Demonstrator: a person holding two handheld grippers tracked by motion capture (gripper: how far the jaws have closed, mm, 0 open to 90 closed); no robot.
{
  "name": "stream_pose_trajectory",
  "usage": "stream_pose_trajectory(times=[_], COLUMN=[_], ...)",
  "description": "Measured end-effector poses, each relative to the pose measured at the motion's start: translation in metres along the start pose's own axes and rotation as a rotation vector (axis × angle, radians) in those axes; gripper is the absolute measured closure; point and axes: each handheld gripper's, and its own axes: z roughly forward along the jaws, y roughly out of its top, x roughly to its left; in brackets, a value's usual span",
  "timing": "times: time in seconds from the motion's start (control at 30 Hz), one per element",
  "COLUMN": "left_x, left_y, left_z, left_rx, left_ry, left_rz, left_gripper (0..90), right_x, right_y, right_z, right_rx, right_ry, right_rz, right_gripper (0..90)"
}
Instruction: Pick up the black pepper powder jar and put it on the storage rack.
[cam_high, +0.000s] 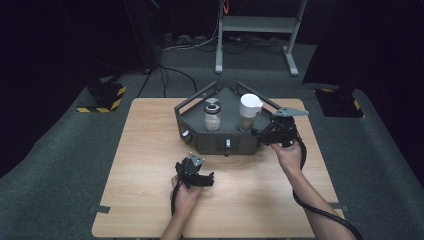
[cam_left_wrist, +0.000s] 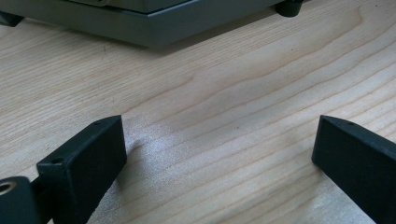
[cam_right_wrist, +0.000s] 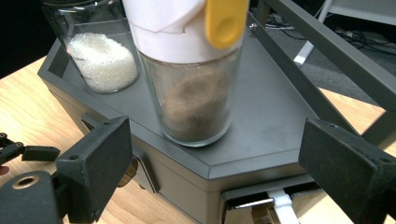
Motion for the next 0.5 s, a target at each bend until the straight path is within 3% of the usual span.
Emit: stream_pose_trajectory(times=[0.5], left_x=[0.000], left_y=[0.000], left_z=[0.000], left_rx=[-0.001], left_ry=[0.000], left_rz=[-0.002], left_gripper=[3.0], right_x=[-0.004], right_y=[-0.014], right_z=[-0.008], right_rx=[0.000], right_ry=[-0.008], right_rz=[0.021], right_gripper=[10.5])
